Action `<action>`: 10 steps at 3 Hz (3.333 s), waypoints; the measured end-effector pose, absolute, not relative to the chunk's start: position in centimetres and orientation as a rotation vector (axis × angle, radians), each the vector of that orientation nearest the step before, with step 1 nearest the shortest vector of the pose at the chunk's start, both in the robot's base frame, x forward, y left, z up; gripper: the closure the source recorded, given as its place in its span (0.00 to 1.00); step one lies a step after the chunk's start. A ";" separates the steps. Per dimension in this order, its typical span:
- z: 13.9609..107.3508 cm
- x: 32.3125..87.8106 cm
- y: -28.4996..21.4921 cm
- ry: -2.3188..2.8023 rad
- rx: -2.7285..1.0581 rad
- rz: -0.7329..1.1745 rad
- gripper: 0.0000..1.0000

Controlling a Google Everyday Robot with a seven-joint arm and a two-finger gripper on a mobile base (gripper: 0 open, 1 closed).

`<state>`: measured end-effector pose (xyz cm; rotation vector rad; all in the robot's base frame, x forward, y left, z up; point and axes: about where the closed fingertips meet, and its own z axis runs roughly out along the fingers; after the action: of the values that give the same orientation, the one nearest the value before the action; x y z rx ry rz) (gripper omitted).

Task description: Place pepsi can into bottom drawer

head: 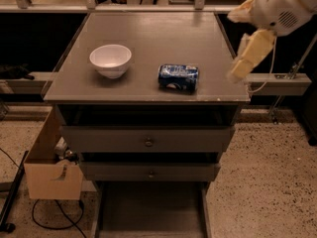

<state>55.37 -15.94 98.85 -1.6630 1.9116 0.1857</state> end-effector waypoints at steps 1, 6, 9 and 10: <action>96.6 58.0 -15.1 1.826 -1.495 0.457 0.00; 91.8 63.2 -9.8 1.791 -1.650 0.407 0.00; 91.0 66.5 -13.1 1.759 -1.556 0.494 0.00; 90.4 65.1 -10.8 1.741 -1.605 0.508 0.00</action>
Offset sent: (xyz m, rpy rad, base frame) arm 0.0250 0.0579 -0.0514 0.7034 0.1886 0.0754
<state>65.14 -10.79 90.37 -1.6055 1.7412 0.5079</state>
